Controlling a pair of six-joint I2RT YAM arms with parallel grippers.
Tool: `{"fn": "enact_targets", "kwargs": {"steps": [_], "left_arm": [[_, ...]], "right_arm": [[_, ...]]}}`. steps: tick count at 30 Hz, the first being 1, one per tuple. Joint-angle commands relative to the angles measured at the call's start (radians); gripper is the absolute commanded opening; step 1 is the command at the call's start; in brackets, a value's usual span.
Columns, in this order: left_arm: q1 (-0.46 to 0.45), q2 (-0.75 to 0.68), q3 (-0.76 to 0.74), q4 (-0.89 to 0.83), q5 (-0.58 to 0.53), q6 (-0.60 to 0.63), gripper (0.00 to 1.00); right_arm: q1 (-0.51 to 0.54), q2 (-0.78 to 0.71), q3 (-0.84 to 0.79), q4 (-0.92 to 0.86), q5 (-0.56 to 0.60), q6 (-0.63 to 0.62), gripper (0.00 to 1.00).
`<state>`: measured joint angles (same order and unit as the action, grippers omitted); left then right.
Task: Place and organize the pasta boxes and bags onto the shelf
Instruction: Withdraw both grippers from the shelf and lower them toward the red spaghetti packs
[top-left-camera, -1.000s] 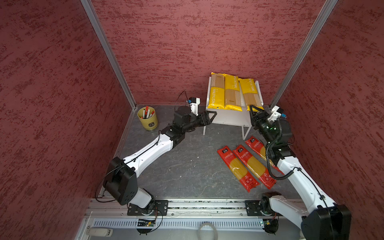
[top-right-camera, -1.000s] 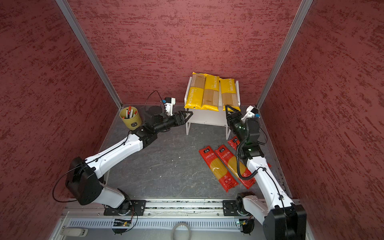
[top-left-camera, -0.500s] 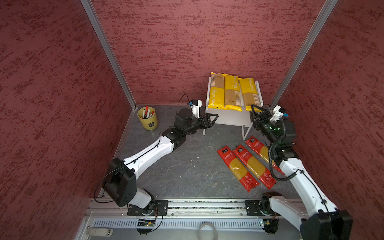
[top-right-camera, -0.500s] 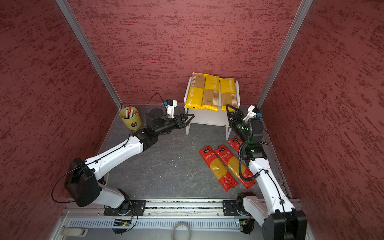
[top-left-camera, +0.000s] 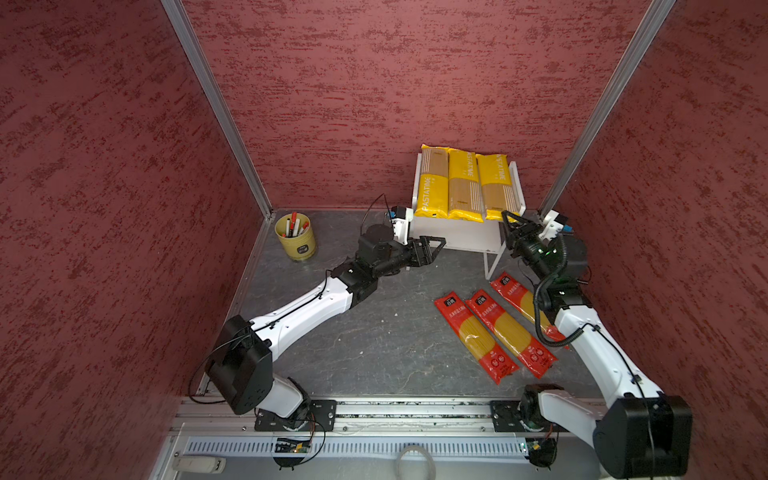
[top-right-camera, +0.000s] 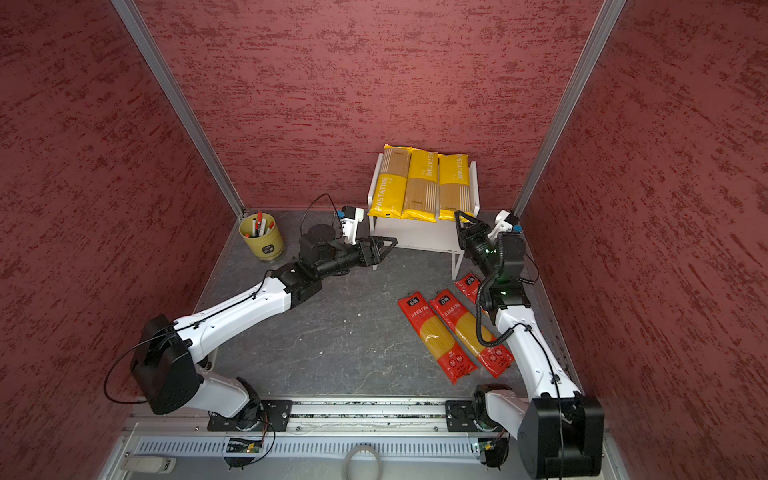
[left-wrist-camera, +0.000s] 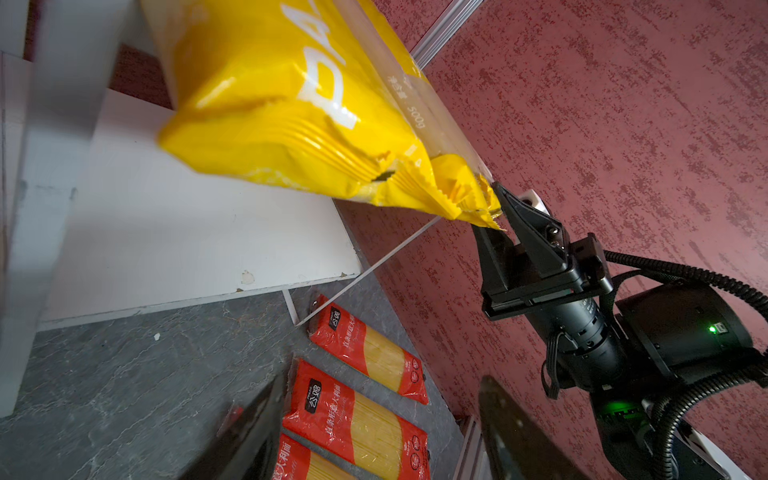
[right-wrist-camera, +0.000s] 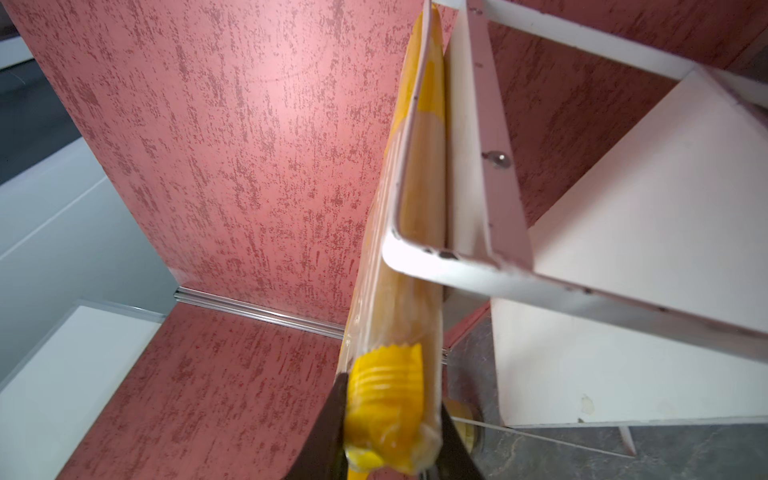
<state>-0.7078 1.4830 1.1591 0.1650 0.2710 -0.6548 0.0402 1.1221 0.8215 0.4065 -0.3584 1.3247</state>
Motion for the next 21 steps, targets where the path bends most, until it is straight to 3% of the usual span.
{"fn": "enact_targets", "kwargs": {"steps": [1,3,7,12,17,21], "left_arm": [[-0.004,-0.013,-0.007,0.017,-0.019,0.025,0.74],[-0.005,-0.018,-0.009,0.009,-0.02,0.031,0.74],[-0.017,-0.025,-0.034,-0.001,-0.04,0.049,0.74],[-0.082,-0.057,-0.108,0.021,-0.137,0.13,0.75],[-0.156,-0.083,-0.212,0.154,-0.256,0.211,0.76],[-0.269,-0.047,-0.277,0.215,-0.398,0.263,0.77]], "right_arm": [[0.017,-0.004,0.013,0.067,-0.024,0.023,0.21],[0.017,-0.016,0.003,0.049,-0.022,0.008,0.22],[0.016,-0.032,-0.006,-0.002,-0.092,-0.048,0.5],[0.017,-0.145,-0.089,-0.099,-0.129,-0.152,0.63],[0.02,-0.254,-0.118,-0.28,-0.134,-0.266,0.66],[0.044,-0.302,-0.269,-0.455,-0.044,-0.341,0.63]]}}
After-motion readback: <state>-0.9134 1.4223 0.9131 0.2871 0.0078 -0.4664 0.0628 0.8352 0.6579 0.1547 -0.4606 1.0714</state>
